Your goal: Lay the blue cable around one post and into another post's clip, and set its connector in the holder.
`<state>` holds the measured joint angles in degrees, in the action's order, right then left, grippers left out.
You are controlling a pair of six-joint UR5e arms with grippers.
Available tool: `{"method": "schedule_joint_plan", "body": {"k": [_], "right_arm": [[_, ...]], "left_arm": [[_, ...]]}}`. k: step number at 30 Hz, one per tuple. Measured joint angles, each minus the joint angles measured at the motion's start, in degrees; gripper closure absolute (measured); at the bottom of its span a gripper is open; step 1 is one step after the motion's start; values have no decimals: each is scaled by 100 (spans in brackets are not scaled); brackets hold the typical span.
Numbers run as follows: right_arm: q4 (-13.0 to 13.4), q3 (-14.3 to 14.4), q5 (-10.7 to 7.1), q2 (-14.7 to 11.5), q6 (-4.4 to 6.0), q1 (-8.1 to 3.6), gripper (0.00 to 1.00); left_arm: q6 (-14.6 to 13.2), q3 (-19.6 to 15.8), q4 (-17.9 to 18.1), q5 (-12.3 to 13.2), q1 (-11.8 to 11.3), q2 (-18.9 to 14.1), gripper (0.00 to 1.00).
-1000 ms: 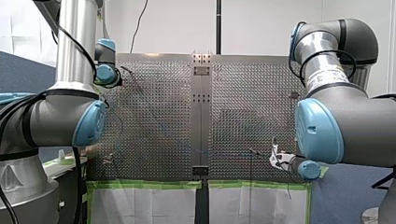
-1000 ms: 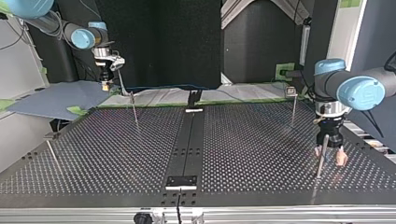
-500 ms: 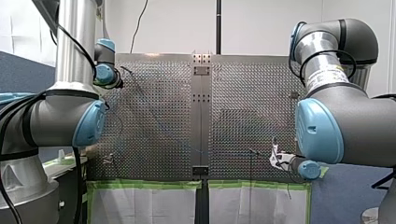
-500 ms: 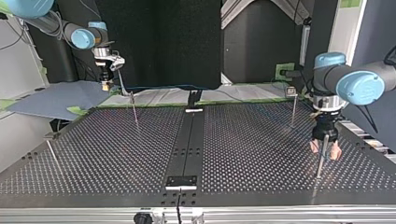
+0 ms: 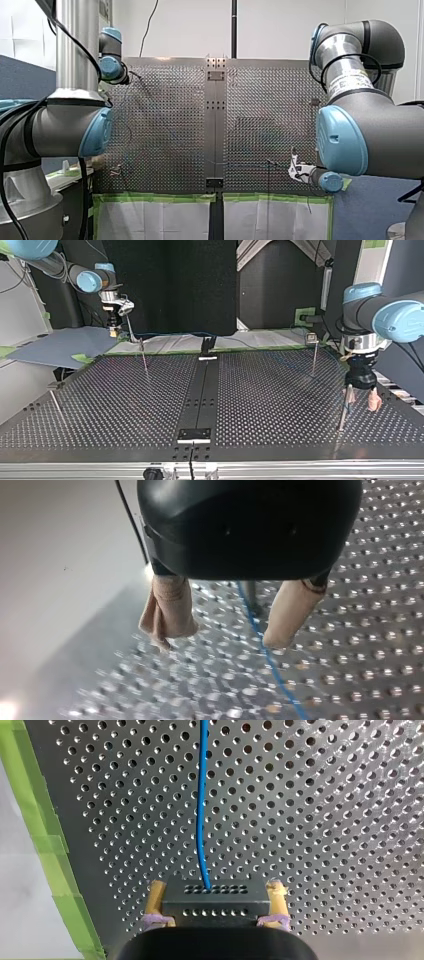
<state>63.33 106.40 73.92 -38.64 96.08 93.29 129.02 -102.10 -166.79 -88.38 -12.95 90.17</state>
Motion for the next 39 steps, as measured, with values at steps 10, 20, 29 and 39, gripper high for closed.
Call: {"method": "schedule_joint_plan", "body": {"k": [10,20,29,39], "right_arm": [[-20,-1,0,0,5,10,99],[-18,-7,0,1,50,10,99],[-15,-9,0,1,86,11,99],[-21,-9,0,0,100,19,99]], "left_arm": [[-594,-1,-599,-594,-46,-215,0],[-1220,173,-1222,-1219,-22,-678,0],[-1733,412,-1736,-1062,64,-732,0],[-2279,620,-2115,-524,195,-731,0]]}}
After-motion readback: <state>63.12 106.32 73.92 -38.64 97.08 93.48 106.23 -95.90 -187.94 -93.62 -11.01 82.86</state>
